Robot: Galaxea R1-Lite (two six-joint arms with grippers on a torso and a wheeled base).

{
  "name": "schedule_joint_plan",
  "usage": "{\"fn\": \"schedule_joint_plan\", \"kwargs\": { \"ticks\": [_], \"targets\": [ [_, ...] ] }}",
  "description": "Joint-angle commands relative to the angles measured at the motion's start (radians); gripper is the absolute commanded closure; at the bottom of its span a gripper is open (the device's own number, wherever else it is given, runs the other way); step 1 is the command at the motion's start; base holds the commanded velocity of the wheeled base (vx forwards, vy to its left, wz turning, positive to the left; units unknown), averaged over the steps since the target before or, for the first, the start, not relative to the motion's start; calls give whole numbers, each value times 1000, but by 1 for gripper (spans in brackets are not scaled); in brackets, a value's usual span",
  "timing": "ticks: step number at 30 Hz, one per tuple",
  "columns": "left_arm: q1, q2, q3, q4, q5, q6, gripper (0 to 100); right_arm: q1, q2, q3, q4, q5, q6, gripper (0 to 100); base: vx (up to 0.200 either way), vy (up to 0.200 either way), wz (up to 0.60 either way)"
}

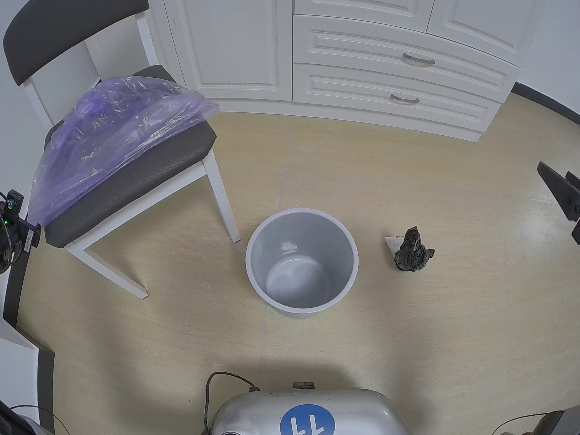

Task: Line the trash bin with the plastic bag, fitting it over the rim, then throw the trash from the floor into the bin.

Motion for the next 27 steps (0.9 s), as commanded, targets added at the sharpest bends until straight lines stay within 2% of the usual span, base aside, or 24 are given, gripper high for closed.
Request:
{"fn": "schedule_joint_plan", "kwargs": {
  "ticks": [1, 18, 24, 27],
  "targets": [
    [2, 9, -11, -1, 5, -1, 0, -1, -1, 0, -1, 0, 0, 0, 0, 0, 0],
    [14, 46, -43, -34, 7, -15, 0, -4, -10, -4, -2, 0, 0, 0, 0, 0, 0],
    [23, 73, -46, -195, 8, -21, 0, -16, -13, -7, -4, 0, 0, 0, 0, 0, 0],
    [16, 86, -23, -332, 8, -86, 0, -26, -15, -15, -4, 0, 0, 0, 0, 0, 0]
  ]
}}
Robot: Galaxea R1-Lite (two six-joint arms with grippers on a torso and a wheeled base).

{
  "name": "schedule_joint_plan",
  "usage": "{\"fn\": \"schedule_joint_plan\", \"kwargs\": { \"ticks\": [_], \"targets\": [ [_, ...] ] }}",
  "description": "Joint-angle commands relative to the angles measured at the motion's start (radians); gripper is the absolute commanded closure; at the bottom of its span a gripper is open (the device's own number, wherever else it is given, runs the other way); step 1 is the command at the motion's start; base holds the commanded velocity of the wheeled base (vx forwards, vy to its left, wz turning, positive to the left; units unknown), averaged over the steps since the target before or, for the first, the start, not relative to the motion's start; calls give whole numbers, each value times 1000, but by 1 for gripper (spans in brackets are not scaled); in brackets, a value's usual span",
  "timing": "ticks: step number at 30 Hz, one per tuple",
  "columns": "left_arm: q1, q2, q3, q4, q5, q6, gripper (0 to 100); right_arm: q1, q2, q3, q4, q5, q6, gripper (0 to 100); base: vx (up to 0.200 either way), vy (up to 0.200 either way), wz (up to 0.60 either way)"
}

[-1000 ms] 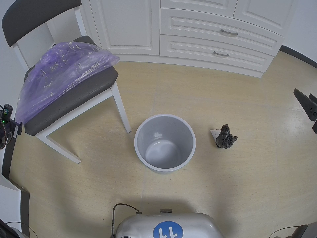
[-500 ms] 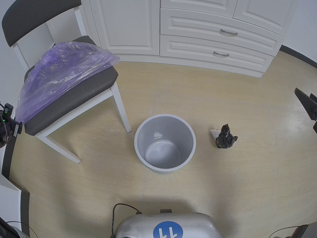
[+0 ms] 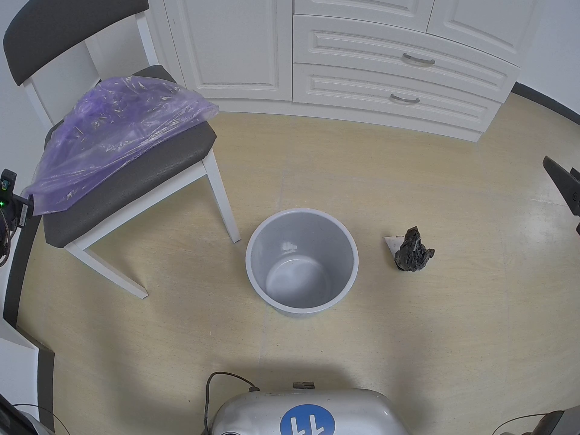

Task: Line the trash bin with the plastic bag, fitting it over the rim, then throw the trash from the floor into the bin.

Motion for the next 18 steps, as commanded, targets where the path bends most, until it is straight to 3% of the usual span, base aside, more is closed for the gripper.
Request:
{"fn": "schedule_joint_plan", "kwargs": {
  "ticks": [1, 6, 18],
  "targets": [
    [-8, 25, 34, -131, 1, -75, 0, -12, -5, -8, 0, 0, 0, 0, 0, 0, 0],
    [-8, 47, 94, -201, -1, -110, 0, -12, -15, -8, 2, 0, 0, 0, 0, 0, 0],
    [-11, 85, 124, -203, -2, -113, 0, -12, -16, -8, 2, 0, 0, 0, 0, 0, 0]
  ]
}}
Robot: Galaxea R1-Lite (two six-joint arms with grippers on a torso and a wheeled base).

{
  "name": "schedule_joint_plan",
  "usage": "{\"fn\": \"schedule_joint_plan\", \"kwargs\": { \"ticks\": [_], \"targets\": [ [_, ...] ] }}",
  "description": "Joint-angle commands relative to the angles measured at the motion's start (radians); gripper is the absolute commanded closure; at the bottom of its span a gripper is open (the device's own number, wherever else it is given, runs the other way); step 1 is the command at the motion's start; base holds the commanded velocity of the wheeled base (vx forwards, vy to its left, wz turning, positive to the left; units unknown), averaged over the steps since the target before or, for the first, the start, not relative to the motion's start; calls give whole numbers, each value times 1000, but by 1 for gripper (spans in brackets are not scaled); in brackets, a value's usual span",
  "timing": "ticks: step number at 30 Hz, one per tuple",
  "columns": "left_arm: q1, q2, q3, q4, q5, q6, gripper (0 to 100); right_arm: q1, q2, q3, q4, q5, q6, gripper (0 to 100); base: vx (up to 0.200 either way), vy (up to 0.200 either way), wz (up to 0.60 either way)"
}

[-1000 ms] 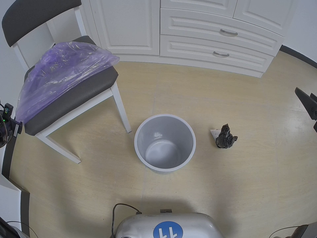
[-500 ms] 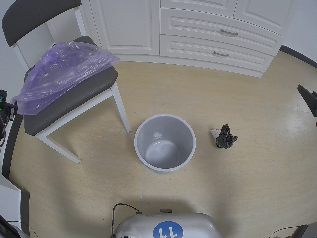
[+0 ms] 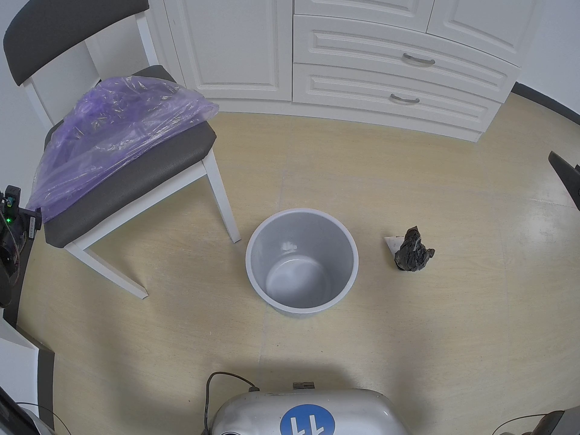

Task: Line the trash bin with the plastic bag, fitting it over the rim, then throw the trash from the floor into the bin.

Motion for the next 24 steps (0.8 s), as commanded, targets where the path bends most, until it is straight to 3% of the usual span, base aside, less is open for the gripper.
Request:
{"fn": "schedule_joint_plan", "kwargs": {
  "ticks": [1, 24],
  "targets": [
    [0, 13, 1, 0, 0, -2, 0, 0, -1, 1, 0, 1, 0, 0, 0, 0, 0],
    [-11, 61, -8, -132, -2, 1, 0, 0, -9, 1, 0, 1, -2, 0, 0, 0, 0]
  ]
}}
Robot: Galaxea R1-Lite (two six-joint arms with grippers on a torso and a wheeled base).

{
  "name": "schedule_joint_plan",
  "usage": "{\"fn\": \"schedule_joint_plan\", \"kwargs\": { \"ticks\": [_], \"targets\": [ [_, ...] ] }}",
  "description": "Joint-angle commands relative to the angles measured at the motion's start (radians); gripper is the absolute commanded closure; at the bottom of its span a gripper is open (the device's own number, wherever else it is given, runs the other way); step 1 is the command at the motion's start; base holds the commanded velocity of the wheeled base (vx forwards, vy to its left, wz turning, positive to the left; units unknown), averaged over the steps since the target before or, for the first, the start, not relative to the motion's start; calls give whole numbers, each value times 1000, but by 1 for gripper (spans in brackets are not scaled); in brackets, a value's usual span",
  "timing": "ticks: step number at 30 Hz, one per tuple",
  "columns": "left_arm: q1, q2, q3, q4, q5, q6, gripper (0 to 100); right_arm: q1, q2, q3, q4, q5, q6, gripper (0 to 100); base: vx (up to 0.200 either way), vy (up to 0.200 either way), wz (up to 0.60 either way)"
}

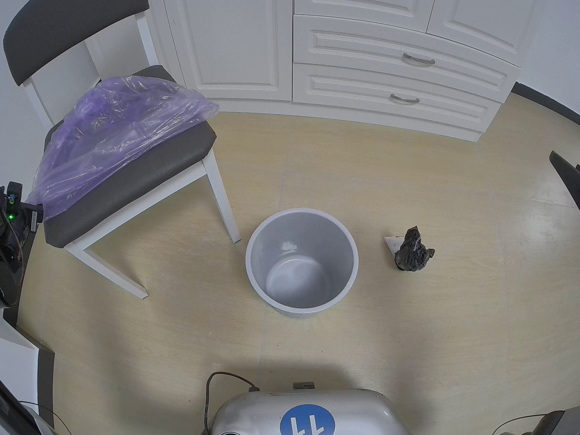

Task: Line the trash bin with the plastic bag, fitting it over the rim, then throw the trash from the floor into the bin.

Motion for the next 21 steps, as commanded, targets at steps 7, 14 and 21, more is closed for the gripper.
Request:
{"fn": "schedule_joint_plan", "kwargs": {
  "ticks": [7, 14, 21],
  "targets": [
    [-9, -2, 1, -3, -2, 2, 0, 0, -5, 0, -1, 0, 0, 0, 0, 0, 0],
    [-18, -5, 14, -18, -2, 0, 100, 0, -5, 0, -1, 2, 0, 0, 0, 0, 0],
    [-41, -5, 74, -103, -2, 0, 100, 2, -2, 1, 1, 3, -2, 0, 0, 0, 0]
  ]
}}
